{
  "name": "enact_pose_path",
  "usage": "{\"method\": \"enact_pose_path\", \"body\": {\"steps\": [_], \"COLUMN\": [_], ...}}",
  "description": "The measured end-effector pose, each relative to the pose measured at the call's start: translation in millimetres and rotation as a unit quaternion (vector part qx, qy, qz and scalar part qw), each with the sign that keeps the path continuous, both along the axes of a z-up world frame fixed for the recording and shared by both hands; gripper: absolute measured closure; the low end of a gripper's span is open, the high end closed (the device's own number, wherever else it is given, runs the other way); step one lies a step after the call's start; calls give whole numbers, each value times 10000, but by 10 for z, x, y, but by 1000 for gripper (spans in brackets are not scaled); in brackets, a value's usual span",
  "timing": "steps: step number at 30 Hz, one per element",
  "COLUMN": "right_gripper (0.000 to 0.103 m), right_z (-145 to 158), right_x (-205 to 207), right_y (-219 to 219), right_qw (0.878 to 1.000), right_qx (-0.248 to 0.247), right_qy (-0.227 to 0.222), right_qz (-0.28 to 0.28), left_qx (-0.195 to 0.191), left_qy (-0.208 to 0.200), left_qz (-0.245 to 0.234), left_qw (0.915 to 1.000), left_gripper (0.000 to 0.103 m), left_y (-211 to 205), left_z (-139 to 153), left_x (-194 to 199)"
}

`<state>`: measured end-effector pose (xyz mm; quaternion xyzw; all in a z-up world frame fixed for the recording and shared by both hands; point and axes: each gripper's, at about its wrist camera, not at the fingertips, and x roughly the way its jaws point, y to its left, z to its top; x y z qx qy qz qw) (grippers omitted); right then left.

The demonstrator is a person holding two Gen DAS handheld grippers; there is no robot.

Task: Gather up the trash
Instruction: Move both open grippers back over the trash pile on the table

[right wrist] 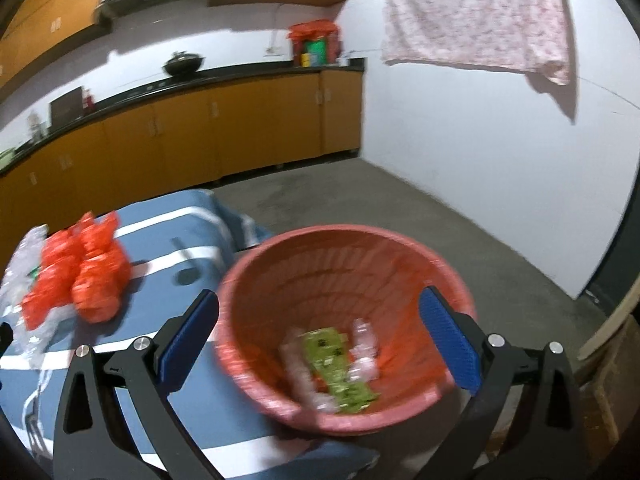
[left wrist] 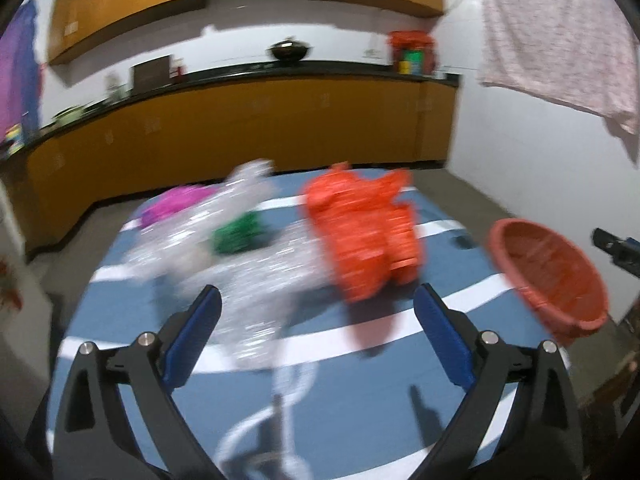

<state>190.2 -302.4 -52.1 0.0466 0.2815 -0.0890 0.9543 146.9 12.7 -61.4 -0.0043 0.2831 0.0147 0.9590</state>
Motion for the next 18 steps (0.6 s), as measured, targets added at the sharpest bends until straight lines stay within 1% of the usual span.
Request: {"method": "enact_pose_path", "body": {"steps": [4, 7, 11, 18], "right_gripper": [4, 6, 8, 16], "right_z": [36, 89, 136, 134], "right_x": [62, 144, 275, 627], "right_y": [386, 735, 1238, 1867], "right_qw": [9985, 9960, 9904, 9825], "right_qx": [215, 220, 184, 123], "right_qy": [9, -13, -32, 81], "right_qz": [509, 870, 1370, 1856], "left_qx": [-115, -158, -162, -234], "left_qy": [118, 108, 20, -97], "left_qz": [599, 913, 1177, 1552], "left_qw": [9981, 9956, 9929, 9876], "left_gripper": [8, 8, 8, 8], "left_y": [445, 676, 945, 1346], "left_z": [-54, -46, -22, 13], "left_x": [-101, -179, -255, -302]}}
